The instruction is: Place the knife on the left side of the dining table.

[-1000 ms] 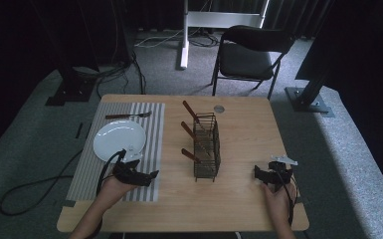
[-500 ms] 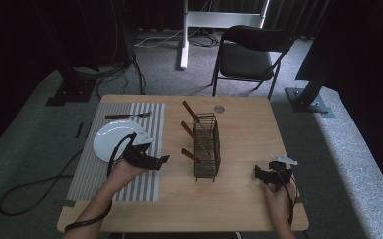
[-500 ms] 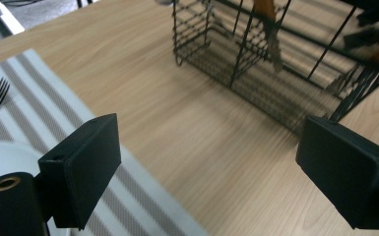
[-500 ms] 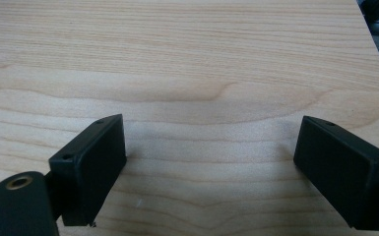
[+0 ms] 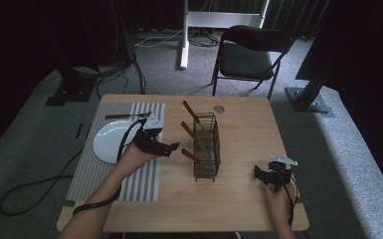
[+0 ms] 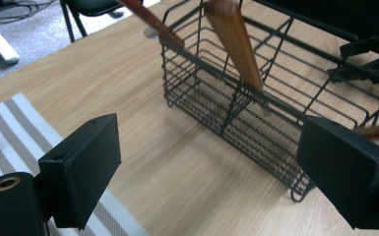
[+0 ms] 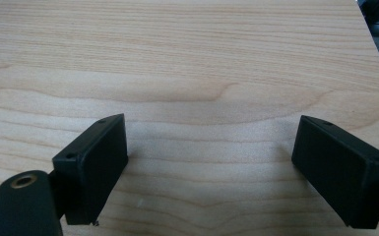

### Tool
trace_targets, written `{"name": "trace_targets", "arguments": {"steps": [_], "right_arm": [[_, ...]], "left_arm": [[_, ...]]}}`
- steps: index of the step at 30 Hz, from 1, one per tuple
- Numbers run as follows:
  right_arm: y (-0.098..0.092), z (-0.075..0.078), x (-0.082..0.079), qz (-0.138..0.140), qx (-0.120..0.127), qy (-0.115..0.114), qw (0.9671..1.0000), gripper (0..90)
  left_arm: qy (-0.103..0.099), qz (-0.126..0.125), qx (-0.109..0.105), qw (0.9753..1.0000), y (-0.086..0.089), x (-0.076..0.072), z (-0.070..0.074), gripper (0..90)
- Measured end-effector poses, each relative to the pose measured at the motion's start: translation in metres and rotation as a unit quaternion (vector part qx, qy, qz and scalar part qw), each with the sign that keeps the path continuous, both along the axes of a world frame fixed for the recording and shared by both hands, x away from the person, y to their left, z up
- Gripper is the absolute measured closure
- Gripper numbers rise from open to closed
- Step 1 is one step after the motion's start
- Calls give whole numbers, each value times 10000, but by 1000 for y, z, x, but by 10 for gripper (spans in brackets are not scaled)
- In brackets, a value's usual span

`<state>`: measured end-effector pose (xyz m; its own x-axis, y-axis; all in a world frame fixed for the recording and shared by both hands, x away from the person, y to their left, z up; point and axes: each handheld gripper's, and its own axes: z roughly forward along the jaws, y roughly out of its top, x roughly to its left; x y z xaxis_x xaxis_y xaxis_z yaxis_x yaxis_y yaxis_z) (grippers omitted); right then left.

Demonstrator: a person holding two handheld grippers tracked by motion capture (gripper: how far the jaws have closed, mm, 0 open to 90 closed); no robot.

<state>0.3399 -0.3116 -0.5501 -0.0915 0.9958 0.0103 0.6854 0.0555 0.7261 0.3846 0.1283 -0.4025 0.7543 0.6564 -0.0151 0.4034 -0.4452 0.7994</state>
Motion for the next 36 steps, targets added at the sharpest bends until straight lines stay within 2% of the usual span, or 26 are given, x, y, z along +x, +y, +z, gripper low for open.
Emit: {"name": "trace_targets", "arguments": {"steps": [6,12,13,16,20,23,24,27,29,33,36], "right_arm": [[0,0,0,0,1,1,10000,130],[0,0,0,-2,3,7,10000,130],[0,0,0,-2,4,8,10000,130],[0,0,0,-2,6,6,10000,130],[0,0,0,-4,9,5,10000,130],[0,0,0,-4,8,5,10000,130],[0,0,0,-3,8,5,10000,130],[0,0,0,-4,8,5,10000,130],[0,0,0,-3,7,5,10000,130],[0,0,0,-3,6,5,10000,130],[0,0,0,0,6,4,10000,133]], "left_arm": [[20,-95,-78,9999,-11,11,7,100],[166,-205,-218,9994,-17,18,9,101],[216,-199,-298,9991,-17,19,9,140],[250,-227,-378,9987,-20,22,9,148],[316,-280,-358,9985,-26,27,11,168],[303,-345,-466,9979,-28,29,11,231],[366,-412,-552,9970,-28,30,11,272],[382,-445,-551,9968,-33,31,9,382],[389,-411,-507,9971,-36,32,8,406],[449,-458,-616,9960,-37,34,7,540],[484,-362,-591,9964,-35,35,8,640]]}}
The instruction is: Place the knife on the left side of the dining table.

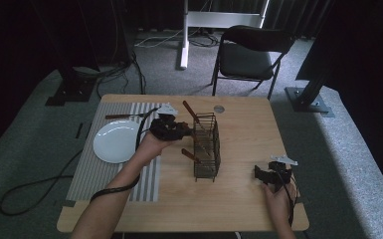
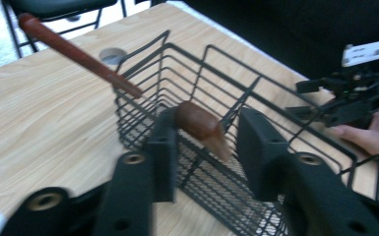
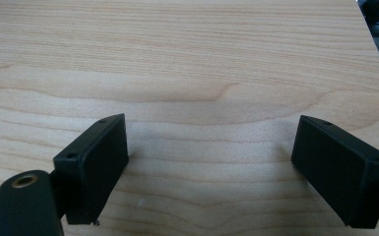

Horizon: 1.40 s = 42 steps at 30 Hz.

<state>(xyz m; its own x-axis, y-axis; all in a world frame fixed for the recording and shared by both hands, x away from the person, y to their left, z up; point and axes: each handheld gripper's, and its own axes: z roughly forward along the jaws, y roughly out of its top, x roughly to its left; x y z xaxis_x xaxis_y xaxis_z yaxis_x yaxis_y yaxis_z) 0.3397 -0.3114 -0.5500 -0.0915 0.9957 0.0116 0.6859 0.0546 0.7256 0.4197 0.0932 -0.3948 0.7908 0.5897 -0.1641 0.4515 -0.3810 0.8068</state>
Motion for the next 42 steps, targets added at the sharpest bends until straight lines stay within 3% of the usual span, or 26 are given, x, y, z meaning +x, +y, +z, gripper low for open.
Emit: {"name": "trace_targets", "arguments": {"steps": [3,9,16,30,34,36,42], "right_arm": [[0,0,0,1,2,0,10000,133],[0,0,0,1,2,-1,10000,133],[0,0,0,0,-3,-4,10000,133],[0,0,0,4,2,-6,10000,134],[0,0,0,5,0,-4,10000,134],[0,0,0,4,1,-4,10000,133],[0,0,0,4,-1,0,10000,133]], "left_arm": [[107,-76,-46,9999,1,0,0,680],[376,-427,-468,9973,1,-2,1,742],[121,-446,-426,9980,-3,-10,5,754],[-58,-460,-486,9977,7,-24,26,754],[-259,-418,-480,9976,13,-29,38,754],[-248,-404,-575,9972,16,-30,42,754],[-383,-423,-587,9966,25,-37,57,754]]}}
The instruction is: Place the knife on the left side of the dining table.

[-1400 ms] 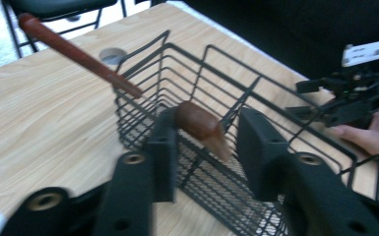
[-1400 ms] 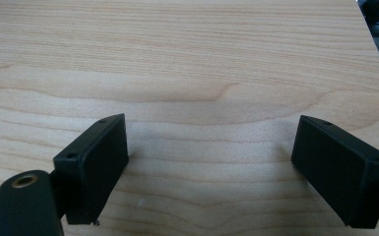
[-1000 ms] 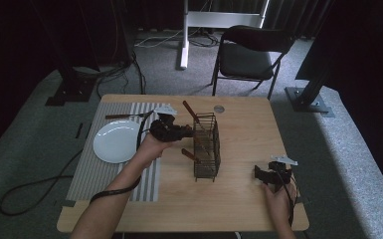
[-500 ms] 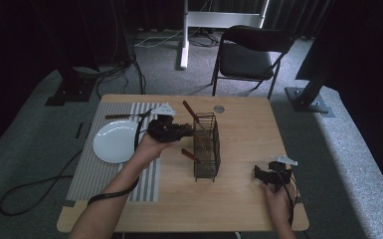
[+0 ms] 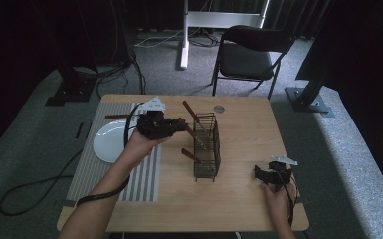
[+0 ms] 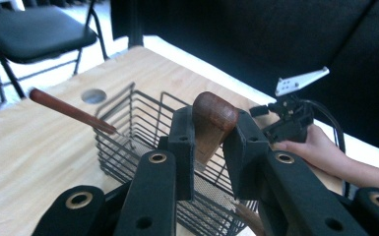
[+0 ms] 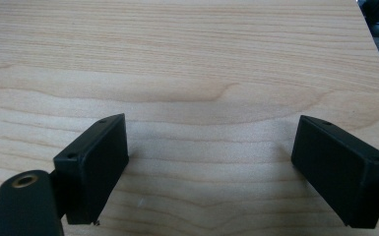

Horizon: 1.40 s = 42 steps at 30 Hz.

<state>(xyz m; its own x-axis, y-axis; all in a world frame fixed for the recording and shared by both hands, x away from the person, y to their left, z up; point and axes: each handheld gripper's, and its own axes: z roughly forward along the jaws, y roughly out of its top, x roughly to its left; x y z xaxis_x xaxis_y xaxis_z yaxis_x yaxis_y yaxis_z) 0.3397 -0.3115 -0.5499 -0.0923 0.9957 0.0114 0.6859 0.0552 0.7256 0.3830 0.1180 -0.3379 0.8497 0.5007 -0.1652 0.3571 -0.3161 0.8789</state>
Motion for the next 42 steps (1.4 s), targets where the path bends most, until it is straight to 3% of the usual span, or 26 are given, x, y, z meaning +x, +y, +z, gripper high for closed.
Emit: {"name": "trace_targets", "arguments": {"steps": [5,12,16,21,24,31,42], "right_arm": [[0,0,0,0,1,0,10000,133],[0,0,0,1,0,0,10000,133],[0,0,0,2,-1,-1,10000,133],[0,0,0,2,0,4,10000,134],[0,0,0,5,-5,1,10000,134],[0,0,0,2,-3,-1,10000,133],[0,0,0,0,3,1,10000,133]], "left_arm": [[-100,74,-165,9998,12,-5,13,754],[-235,179,-37,9996,30,-16,25,754],[-430,370,-23,9984,42,-25,33,754],[-439,414,68,9982,58,-33,36,754],[-389,490,119,9980,68,-37,31,754],[-119,710,103,9974,95,-42,4,754],[190,1046,142,9942,132,-58,-32,754]]}}
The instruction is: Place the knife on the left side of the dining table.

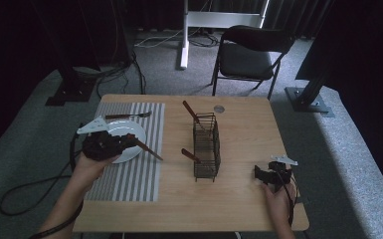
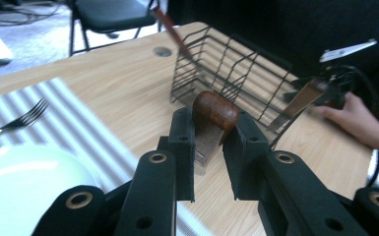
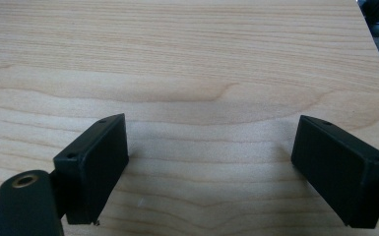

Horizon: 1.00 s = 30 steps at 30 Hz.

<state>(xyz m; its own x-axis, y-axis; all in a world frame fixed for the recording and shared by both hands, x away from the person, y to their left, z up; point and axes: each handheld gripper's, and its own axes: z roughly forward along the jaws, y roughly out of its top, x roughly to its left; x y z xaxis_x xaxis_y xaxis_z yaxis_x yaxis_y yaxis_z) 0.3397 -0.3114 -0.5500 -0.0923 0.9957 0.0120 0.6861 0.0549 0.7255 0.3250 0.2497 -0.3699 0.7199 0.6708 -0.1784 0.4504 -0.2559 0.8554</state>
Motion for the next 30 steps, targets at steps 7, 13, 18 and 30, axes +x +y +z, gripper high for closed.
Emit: {"name": "trace_targets", "arguments": {"steps": [7,13,18,30], "right_arm": [[0,0,0,1,-1,1,10000,134],[0,0,0,0,-3,1,10000,134],[0,0,0,-1,-2,1,10000,133],[0,0,0,2,-3,-1,10000,134]], "left_arm": [[279,231,-72,9993,26,-10,-22,754],[424,308,-119,9986,39,-15,-34,753],[525,384,-203,9977,47,-17,-46,753],[919,639,-513,9924,68,-19,-58,749]]}}
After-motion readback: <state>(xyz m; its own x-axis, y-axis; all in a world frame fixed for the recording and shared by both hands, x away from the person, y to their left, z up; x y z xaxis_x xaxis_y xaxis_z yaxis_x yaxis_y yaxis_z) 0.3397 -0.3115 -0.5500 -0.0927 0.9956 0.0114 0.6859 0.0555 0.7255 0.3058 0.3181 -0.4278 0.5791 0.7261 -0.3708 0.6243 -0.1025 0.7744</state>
